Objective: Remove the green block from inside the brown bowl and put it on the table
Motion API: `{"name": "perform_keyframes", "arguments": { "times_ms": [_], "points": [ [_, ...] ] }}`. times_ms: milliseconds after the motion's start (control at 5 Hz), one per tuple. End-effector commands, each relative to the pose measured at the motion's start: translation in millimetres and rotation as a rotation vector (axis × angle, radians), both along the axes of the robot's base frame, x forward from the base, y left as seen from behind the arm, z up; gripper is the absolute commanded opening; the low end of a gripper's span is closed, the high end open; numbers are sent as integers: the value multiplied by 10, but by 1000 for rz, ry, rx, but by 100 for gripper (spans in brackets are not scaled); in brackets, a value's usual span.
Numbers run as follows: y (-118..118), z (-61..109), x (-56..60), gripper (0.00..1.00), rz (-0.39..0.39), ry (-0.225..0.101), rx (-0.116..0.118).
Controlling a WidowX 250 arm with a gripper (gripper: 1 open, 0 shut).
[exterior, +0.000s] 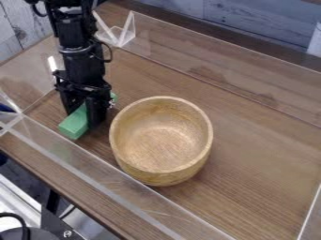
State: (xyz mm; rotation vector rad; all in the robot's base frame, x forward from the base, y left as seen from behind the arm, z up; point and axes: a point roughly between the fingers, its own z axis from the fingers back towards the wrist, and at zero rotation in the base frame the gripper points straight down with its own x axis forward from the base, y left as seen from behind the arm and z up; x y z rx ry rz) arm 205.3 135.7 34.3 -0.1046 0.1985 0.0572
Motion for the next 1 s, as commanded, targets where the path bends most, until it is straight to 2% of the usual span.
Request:
{"name": "perform_keyframes", "arguments": {
  "times_ms": [0, 200, 400, 600, 800],
  "points": [
    [49, 217, 136, 0, -1, -75, 43],
    [37, 241, 142, 0, 4, -75, 39],
    [24, 259, 144, 100, 8, -70, 39],
    [-7, 381, 165, 100, 10, -88, 37],
    [-46, 576, 207, 100, 11, -117, 38]
  ]
}}
